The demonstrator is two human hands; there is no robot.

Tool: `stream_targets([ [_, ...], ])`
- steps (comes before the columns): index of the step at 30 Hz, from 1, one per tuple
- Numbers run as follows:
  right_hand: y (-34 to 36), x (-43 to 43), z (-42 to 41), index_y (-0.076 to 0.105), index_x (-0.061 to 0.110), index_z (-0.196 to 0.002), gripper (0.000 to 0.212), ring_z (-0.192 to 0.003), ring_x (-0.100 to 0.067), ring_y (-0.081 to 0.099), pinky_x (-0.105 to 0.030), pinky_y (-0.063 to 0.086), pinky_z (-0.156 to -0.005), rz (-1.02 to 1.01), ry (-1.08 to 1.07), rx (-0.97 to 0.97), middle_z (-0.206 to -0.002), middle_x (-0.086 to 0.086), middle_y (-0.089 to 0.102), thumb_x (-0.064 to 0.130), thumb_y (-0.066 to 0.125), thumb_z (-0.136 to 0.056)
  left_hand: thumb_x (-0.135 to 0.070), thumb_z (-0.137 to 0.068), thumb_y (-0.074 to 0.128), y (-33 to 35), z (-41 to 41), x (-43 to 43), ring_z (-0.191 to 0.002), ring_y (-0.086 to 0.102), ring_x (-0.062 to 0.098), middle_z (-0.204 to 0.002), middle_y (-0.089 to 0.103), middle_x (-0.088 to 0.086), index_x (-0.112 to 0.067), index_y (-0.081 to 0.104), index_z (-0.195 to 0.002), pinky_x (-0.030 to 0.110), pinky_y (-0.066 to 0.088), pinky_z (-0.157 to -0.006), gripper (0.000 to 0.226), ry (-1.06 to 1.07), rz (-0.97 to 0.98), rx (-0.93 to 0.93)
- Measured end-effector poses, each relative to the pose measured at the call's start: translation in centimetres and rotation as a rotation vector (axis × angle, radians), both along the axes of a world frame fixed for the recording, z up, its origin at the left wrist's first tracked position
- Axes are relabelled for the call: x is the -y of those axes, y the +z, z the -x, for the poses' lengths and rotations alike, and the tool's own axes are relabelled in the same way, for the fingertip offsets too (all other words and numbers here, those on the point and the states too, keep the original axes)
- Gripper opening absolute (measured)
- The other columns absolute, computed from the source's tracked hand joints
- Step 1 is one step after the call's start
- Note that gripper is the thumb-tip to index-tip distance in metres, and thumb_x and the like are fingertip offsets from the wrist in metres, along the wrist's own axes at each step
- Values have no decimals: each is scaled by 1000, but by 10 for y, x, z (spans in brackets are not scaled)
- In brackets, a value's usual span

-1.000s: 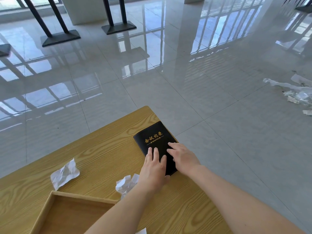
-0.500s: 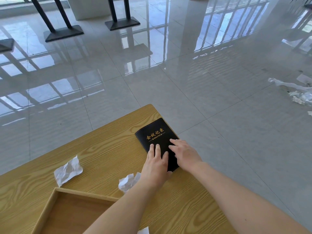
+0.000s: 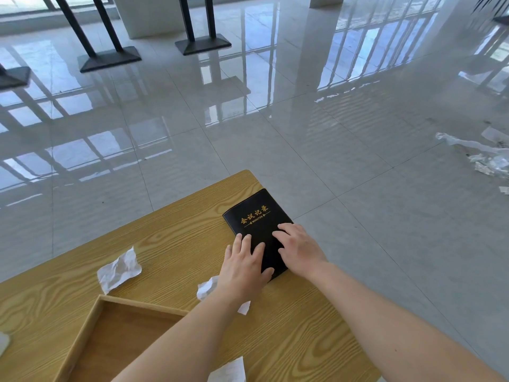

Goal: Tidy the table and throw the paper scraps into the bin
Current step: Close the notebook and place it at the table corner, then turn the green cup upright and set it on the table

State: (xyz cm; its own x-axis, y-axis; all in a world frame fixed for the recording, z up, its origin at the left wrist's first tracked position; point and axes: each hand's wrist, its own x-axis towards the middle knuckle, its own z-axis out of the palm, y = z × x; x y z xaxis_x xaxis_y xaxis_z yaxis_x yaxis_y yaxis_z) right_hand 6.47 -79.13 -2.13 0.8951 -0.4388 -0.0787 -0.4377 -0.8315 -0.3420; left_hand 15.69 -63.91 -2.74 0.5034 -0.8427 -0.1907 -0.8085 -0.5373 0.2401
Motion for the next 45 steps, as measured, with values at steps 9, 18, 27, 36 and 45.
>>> stream_targets([
  [9,32,-58,-14,48,19,-141,54,-133,-18,39,-35,45,-105,-23,98,127,-141,0,49,25,66,-91,-55,-94,43,28,-13,-76,-151,-1,36,-162,15,13,-25,21,-151,55,12,-121,69,135,26,109],
  [18,51,-144,-31,45,21,-143,58,-132,-17,42,-31,40,-107,-57,265,169,-140,2,51,32,67,-90,-56,-94,43,53,-18,-168,-151,-6,36,-163,9,13,-25,16,-153,55,7,-122,72,291,43,189],
  [27,73,-228,-59,48,20,-141,56,-127,-19,46,-30,40,-106,-76,426,165,-136,1,56,30,67,-89,-54,-92,46,72,-6,-268,-151,-2,35,-162,10,13,-23,20,-151,56,9,-121,71,498,65,198],
  [36,84,-345,-91,54,22,-135,48,-122,-17,52,-29,42,-102,-91,547,165,-128,2,61,31,66,-89,-51,-94,45,86,12,-403,-150,7,36,-160,17,12,-25,23,-152,55,15,-120,68,696,67,210],
  [45,71,-488,-112,50,22,-139,49,-129,-23,49,-34,41,-106,-216,597,44,-136,-6,58,30,63,-92,-48,-91,53,74,7,-549,-149,14,35,-156,27,12,-23,32,-149,51,19,-120,66,862,62,165],
])
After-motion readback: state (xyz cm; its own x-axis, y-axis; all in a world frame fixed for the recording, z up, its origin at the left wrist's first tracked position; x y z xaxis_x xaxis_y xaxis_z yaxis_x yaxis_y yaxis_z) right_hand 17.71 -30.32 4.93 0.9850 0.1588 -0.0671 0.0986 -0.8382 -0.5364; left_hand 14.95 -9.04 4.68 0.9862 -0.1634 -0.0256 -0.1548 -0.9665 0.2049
